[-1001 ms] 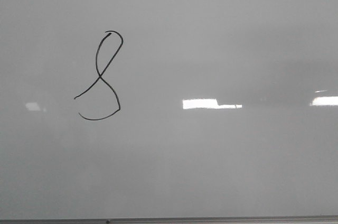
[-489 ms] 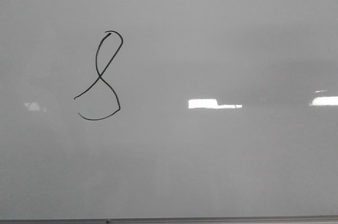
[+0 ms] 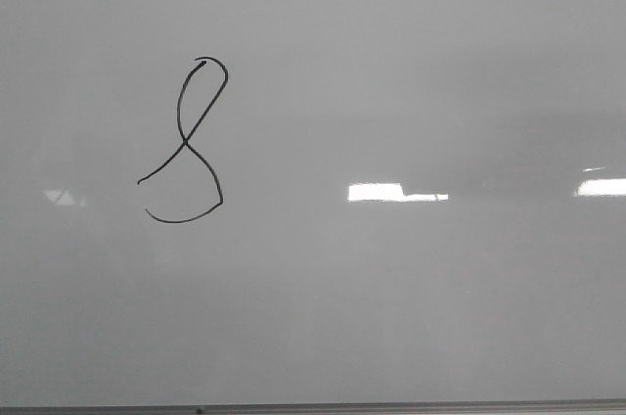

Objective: Write number 8 on whiteboard

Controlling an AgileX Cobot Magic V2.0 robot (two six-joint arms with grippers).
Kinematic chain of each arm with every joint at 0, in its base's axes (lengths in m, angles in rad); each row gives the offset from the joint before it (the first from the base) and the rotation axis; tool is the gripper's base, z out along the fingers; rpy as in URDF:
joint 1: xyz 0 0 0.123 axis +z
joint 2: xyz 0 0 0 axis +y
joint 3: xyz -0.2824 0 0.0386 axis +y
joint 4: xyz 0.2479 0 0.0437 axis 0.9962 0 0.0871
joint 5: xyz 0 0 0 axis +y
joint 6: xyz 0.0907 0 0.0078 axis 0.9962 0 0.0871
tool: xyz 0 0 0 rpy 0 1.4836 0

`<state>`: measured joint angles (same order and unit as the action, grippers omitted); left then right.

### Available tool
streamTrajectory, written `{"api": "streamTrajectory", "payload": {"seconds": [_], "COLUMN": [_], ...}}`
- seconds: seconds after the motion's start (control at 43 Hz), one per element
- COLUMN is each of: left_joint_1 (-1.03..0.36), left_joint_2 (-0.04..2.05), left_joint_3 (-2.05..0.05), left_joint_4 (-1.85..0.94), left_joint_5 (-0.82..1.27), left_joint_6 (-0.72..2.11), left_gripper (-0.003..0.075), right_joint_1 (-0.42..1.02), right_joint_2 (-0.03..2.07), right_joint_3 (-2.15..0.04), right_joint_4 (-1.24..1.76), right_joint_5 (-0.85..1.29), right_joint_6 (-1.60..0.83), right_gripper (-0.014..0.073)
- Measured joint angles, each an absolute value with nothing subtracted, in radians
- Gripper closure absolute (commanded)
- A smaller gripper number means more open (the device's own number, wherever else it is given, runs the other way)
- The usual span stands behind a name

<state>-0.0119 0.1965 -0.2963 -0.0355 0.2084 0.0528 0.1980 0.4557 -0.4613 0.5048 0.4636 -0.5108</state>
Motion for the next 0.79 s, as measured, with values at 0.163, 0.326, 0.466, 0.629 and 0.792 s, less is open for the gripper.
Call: {"api": "streamTrajectory", "payload": {"seconds": [0.163,0.326,0.466,0.629,0.792], "left_joint_1": [-0.012,-0.012,-0.012,-0.012,-0.012], "left_joint_2": [0.082,-0.001,-0.006,-0.006,-0.006], "left_joint_3": [-0.152,-0.049,0.004,0.007,0.007], "left_joint_4": [0.005,0.007,0.000,-0.007,-0.007], "left_joint_5": [0.202,0.202,0.179,0.159,0.159], "left_joint_6": [-0.006,-0.013,-0.013,-0.013,-0.013], "left_gripper": [0.0741,0.0741,0.0741,0.0741,0.0741], "right_joint_1": [0.198,0.198,0.198,0.198,0.198], "right_joint_2": [0.456,0.456,0.456,0.456,0.456], "right_joint_3": [-0.461,-0.461,-0.461,-0.461,-0.461], "right_joint_4": [0.505,0.505,0.505,0.505,0.507], "right_joint_5": [0.464,0.464,0.464,0.464,0.464], "right_joint_6": [-0.511,-0.511,-0.511,-0.511,-0.511], "right_gripper": [0.0662,0.0662,0.0662,0.0662,0.0662]}}
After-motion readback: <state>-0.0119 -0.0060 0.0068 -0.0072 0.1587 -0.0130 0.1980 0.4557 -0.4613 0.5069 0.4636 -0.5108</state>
